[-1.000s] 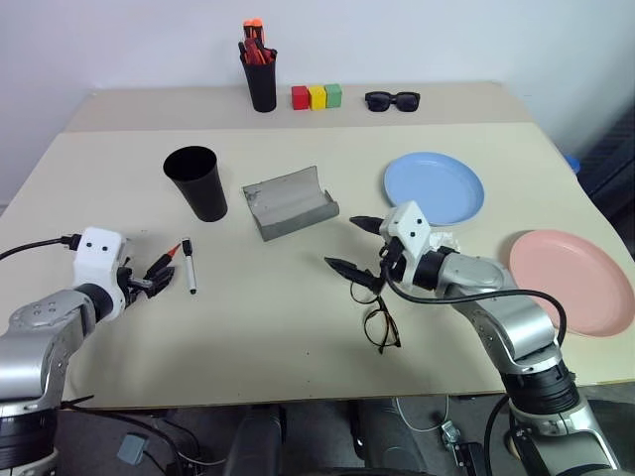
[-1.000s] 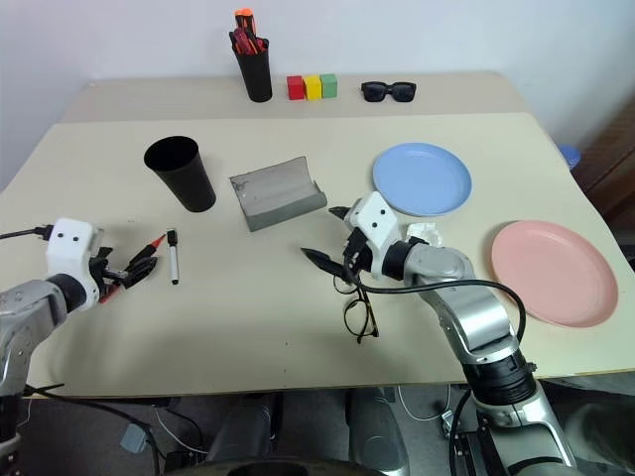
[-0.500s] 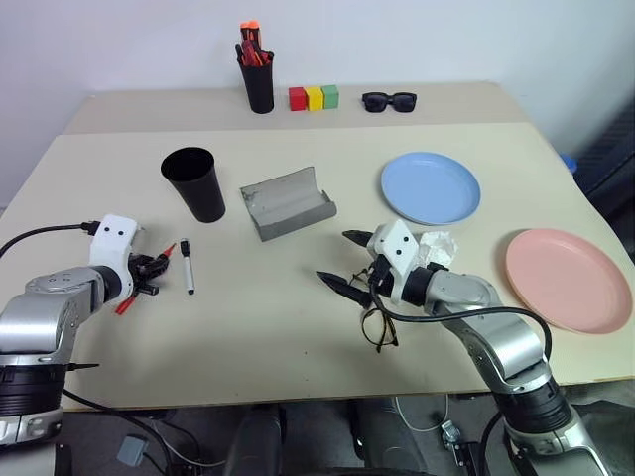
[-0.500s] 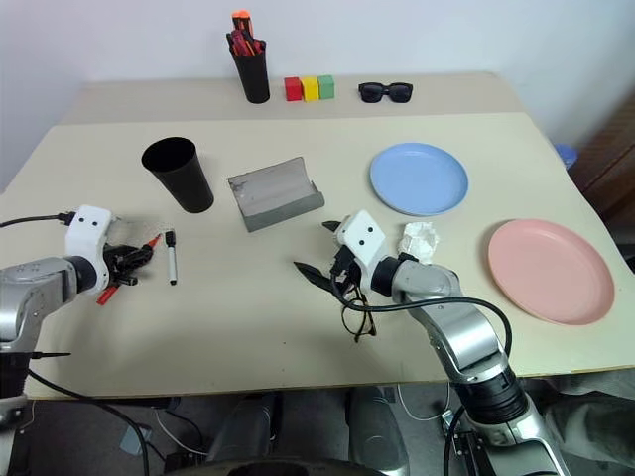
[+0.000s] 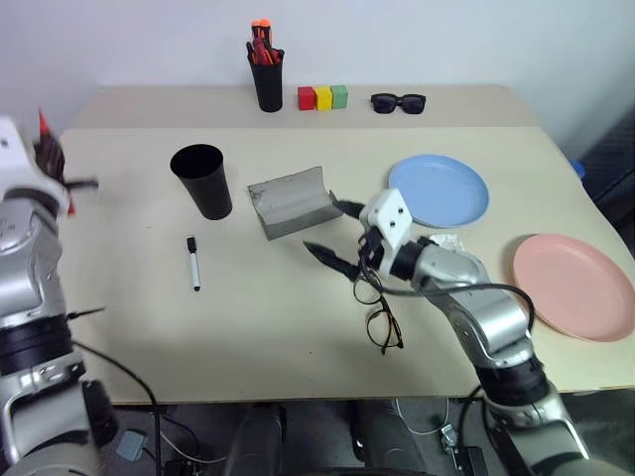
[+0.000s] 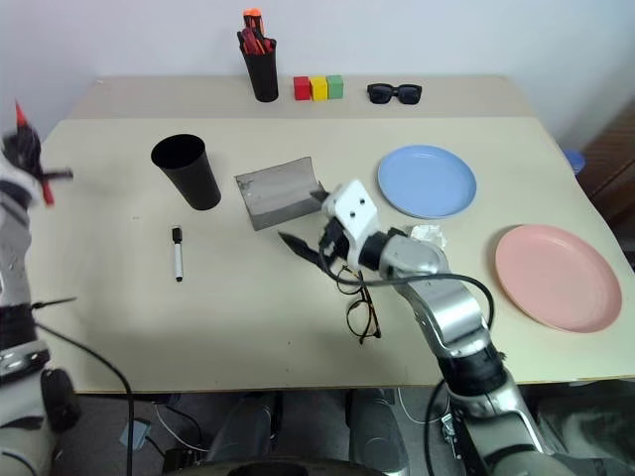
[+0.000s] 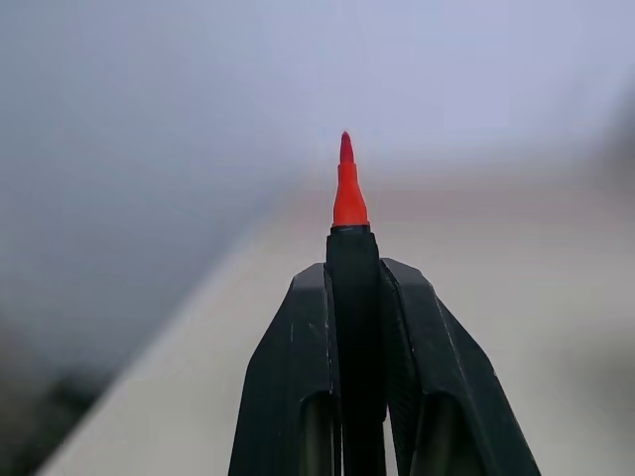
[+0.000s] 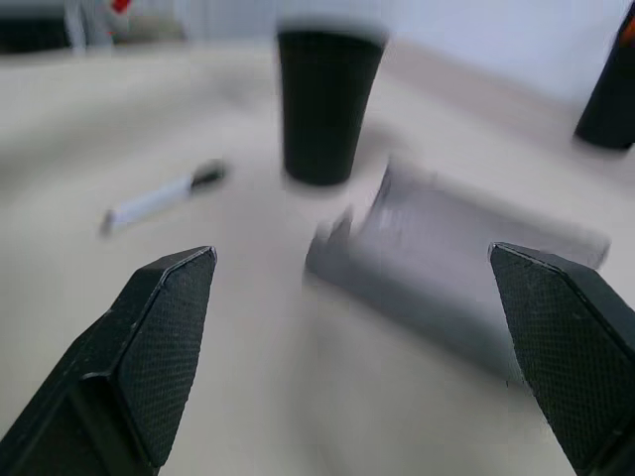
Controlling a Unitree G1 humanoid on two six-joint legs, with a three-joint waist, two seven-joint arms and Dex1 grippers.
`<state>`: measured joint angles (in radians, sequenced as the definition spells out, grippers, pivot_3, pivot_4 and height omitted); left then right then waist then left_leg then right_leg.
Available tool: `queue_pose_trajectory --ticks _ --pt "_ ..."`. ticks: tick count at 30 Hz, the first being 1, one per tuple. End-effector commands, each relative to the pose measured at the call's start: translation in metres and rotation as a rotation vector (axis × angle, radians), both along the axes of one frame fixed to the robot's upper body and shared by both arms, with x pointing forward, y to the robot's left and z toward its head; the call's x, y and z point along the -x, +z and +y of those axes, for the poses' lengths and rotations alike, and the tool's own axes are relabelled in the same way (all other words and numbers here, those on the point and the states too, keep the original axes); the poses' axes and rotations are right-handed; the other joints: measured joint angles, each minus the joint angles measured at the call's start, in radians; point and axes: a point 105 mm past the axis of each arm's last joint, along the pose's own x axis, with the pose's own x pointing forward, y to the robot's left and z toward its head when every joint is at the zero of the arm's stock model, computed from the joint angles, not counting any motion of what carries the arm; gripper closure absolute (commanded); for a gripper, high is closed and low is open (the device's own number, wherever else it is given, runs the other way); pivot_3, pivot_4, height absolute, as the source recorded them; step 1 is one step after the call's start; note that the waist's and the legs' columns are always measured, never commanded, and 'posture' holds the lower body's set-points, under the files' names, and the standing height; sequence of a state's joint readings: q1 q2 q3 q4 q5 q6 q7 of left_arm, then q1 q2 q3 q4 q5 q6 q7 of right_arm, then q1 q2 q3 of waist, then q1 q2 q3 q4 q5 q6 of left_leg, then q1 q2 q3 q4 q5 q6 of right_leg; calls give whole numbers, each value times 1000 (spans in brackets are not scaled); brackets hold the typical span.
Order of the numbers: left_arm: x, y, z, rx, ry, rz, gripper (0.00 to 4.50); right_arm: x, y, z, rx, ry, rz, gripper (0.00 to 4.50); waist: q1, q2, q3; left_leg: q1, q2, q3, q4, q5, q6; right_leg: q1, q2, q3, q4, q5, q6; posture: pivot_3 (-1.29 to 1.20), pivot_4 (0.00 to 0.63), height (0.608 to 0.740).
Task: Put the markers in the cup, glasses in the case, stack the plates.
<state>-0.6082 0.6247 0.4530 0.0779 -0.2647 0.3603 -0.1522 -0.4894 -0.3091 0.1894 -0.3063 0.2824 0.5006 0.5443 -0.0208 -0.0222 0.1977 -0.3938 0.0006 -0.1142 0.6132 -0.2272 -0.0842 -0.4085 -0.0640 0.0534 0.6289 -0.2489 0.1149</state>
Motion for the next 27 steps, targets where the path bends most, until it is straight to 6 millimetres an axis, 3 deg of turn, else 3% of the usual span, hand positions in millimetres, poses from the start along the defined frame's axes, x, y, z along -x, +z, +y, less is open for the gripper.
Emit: queue_pose_trajectory --ticks 1,5,11,23,24,27 --pt "-12 25 -49 -87 -144 -122 4494 -13 33 7 -101 -53 -104 0 3 0 0 0 0 0 0 0 0 0 0 0 0 0 0 0 150 740" --pt "-32 24 -88 -119 -246 -160 4494 -17 54 26 -203 -54 -120 0 0 0 0 0 0 0 -1 0 0 0 1 0 1 0 0 0 150 740" --pt "-56 3 -107 -102 -274 -156 4494 -10 55 43 -228 -18 -121 0 -9 0 0 0 0 0 -1 0 0 -1 1 0 1 0 1 0 150 740" --pt "-58 -7 -108 -54 -277 -158 4494 -5 47 41 -215 -17 -101 0 -24 0 0 0 0 -1 -1 0 0 -1 1 0 3 0 1 0 150 740" --pt "-58 -8 -108 -63 -271 -158 3446 -5 47 41 -216 -16 -100 0 -23 0 0 0 0 -1 -1 0 0 -1 1 0 3 0 1 0 150 740" --pt "-58 -7 -104 -76 -228 -159 2000 -5 47 43 -214 -5 -97 0 -23 0 0 0 0 -1 0 0 0 -1 1 0 3 1 1 0 150 740"
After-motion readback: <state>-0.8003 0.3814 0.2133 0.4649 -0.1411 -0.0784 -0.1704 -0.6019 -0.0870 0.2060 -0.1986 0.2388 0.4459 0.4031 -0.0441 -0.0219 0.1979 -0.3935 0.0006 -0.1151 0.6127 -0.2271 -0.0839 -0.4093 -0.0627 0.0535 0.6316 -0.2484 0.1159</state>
